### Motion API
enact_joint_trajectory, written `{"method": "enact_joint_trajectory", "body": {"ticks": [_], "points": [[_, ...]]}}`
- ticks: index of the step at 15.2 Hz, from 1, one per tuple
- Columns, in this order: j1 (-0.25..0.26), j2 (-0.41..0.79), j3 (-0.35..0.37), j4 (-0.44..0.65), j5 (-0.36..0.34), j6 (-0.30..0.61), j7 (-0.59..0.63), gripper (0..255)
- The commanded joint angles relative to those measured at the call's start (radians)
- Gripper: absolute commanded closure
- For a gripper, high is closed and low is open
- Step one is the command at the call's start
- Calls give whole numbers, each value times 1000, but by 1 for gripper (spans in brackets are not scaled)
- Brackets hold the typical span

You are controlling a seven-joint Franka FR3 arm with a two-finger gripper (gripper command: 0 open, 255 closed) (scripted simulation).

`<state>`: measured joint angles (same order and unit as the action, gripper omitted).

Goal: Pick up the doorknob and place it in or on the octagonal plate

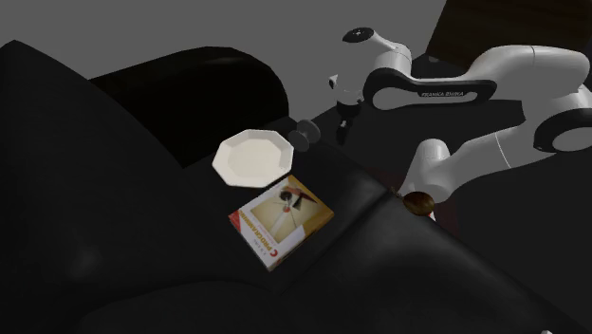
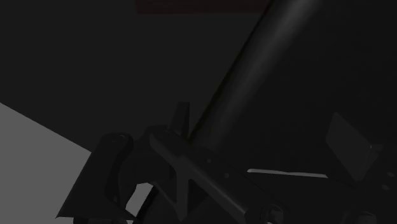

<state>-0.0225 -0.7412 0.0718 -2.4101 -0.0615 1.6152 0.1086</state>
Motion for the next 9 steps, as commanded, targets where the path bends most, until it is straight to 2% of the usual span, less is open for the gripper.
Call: {"method": "enact_joint_trajectory", "body": {"ticks": [1, 9], "points": [[0, 0, 0, 0, 0, 0, 0, 0], [44, 297, -87, 289, 88, 43, -177, 0]]}}
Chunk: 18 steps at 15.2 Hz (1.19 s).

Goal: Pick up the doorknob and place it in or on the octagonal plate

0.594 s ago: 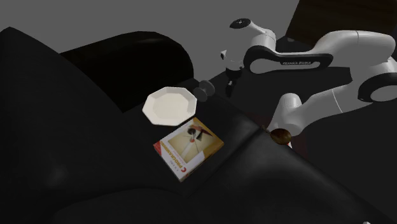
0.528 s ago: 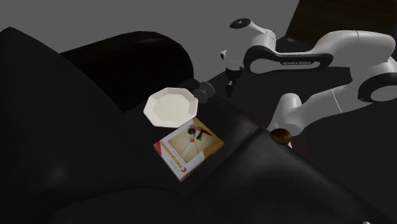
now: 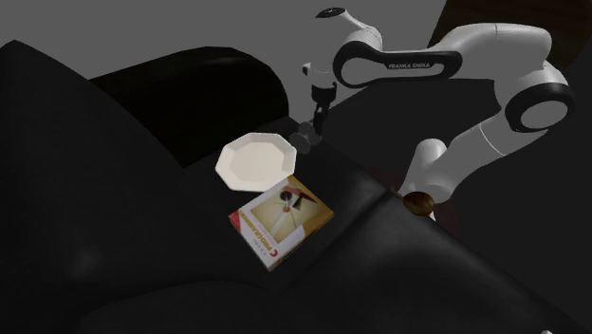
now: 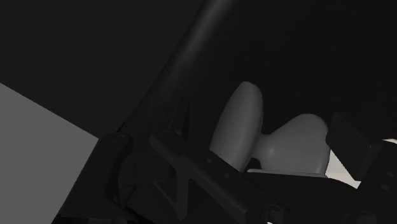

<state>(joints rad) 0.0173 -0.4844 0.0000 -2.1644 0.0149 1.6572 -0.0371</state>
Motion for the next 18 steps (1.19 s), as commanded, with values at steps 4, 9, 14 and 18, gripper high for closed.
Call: {"method": "enact_joint_trajectory", "body": {"ticks": [4, 9, 14, 18], "points": [[10, 78, -25, 60, 30, 25, -58, 0], [11, 73, -22, -20, 31, 99, -58, 0], [11, 73, -22, -20, 31, 99, -58, 0], [11, 73, -22, -20, 31, 99, -58, 255]]}}
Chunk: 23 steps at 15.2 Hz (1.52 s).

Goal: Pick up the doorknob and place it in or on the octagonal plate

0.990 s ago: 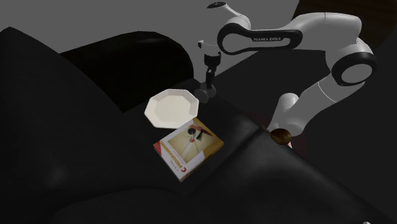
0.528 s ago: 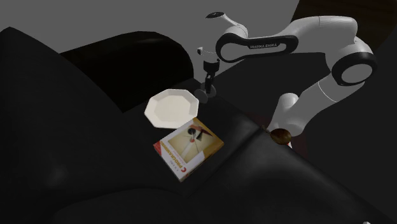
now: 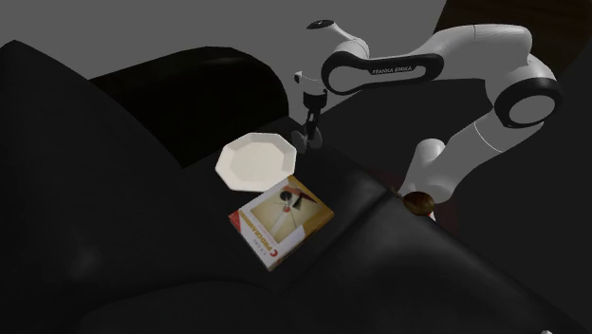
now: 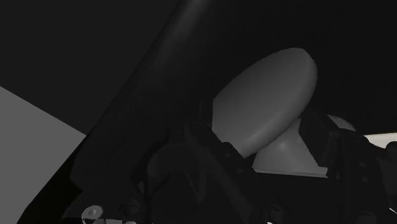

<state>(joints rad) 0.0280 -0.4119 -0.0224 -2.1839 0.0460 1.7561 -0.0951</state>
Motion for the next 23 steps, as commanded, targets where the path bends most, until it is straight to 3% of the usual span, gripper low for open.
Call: {"method": "enact_joint_trajectory", "body": {"ticks": [1, 9, 23], "points": [[0, 0, 0, 0, 0, 0, 0, 255], [0, 0, 0, 0, 0, 0, 0, 255], [1, 24, -1, 210, -1, -186, 8, 255]]}}
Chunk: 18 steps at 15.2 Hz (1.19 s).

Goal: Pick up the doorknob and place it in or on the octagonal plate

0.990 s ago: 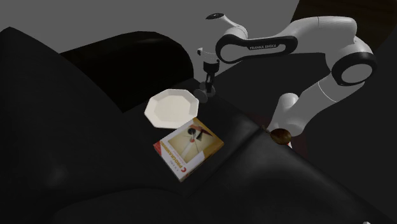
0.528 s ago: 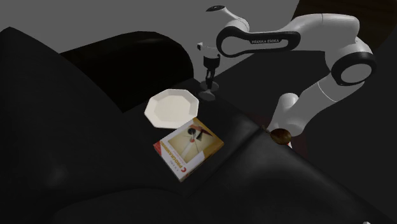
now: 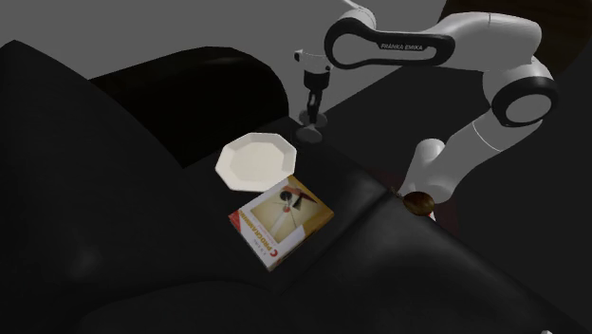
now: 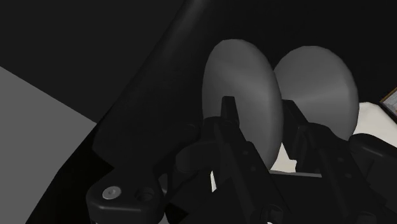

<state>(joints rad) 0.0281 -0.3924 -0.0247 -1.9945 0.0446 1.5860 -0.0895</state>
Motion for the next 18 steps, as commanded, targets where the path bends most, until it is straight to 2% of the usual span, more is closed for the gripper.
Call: {"method": "enact_joint_trajectory", "body": {"ticks": [1, 3, 7, 13, 17, 18], "points": [[1, 7, 1, 37, 1, -30, 3, 255], [1, 11, 1, 55, 1, -44, 4, 255], [22, 142, 40, 192, 14, -47, 62, 255], [56, 360, 91, 451, 14, -83, 150, 255], [88, 541, 119, 693, -2, -142, 211, 255], [88, 534, 119, 670, -1, -126, 209, 255]]}}
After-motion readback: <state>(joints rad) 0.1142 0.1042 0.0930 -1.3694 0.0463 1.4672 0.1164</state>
